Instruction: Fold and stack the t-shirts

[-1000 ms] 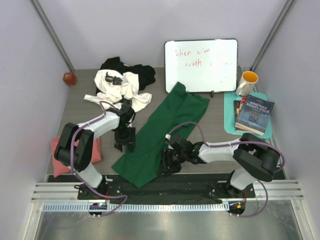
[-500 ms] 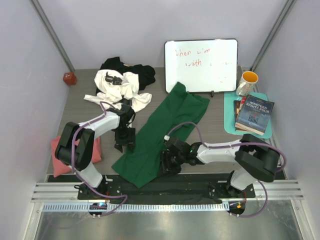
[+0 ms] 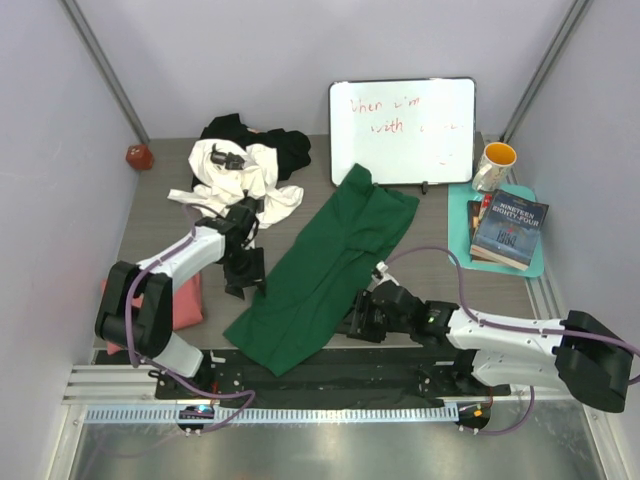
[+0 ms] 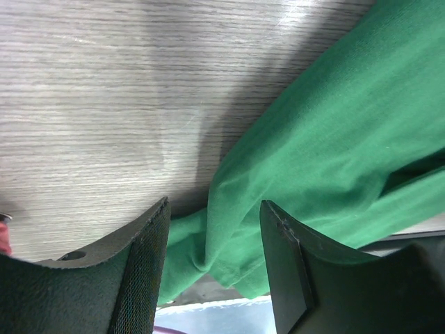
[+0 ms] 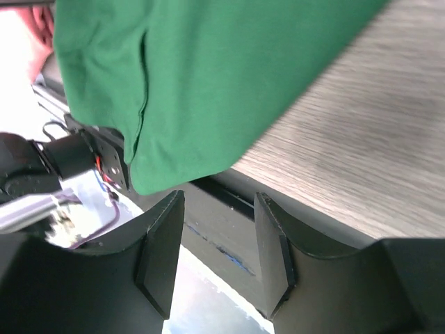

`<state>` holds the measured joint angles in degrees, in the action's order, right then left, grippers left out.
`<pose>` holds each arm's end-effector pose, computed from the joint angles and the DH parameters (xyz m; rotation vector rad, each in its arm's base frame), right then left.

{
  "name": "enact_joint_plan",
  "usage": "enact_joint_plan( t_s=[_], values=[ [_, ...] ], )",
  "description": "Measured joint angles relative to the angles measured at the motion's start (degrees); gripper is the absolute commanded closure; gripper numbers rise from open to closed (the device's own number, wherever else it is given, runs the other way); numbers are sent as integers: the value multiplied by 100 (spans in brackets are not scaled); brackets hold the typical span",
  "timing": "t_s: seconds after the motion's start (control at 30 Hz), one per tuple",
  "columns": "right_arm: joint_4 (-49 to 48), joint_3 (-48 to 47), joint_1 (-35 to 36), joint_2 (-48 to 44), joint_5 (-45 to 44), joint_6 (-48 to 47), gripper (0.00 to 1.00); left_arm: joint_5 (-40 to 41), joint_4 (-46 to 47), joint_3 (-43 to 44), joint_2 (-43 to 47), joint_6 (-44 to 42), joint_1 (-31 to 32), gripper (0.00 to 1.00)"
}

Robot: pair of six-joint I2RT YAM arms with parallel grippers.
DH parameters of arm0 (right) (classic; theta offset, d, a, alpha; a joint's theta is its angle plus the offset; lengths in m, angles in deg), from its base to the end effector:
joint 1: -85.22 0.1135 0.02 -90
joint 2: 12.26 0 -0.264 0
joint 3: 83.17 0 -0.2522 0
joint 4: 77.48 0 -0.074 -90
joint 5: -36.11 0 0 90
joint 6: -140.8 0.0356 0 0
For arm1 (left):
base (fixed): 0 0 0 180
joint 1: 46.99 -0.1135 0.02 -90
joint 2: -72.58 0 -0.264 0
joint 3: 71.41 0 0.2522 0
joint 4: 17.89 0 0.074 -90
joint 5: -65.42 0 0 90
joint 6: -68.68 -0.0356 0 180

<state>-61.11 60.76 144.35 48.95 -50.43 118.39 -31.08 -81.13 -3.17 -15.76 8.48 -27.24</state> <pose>0.1024 0.1755 0.1651 0.1568 2.6002 1.0838 0.2451 -0.0923 0.1821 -0.2592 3.0639 -0.2335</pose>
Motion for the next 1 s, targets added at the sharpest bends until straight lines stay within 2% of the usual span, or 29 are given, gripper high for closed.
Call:
enact_joint_plan(
  t_s=[0.13, 0.27, 0.47, 1.0],
  values=[
    [-232, 168, -17, -24, -33, 584, 49, -238, 168, -258, 280, 162, -212, 44],
    [-1237, 704, -15, -57, -81, 1207, 47, -472, 203, -380, 450, 203, -455, 44],
    [-2356, 1233, 107, 649, -72, 1816, 47, -728, 236, -380, 361, 212, -564, 45],
    [-3711, 1139, 205, 1794, 184, 2284, 47, -1165, 245, -380, 177, 210, -564, 45]
  ],
)
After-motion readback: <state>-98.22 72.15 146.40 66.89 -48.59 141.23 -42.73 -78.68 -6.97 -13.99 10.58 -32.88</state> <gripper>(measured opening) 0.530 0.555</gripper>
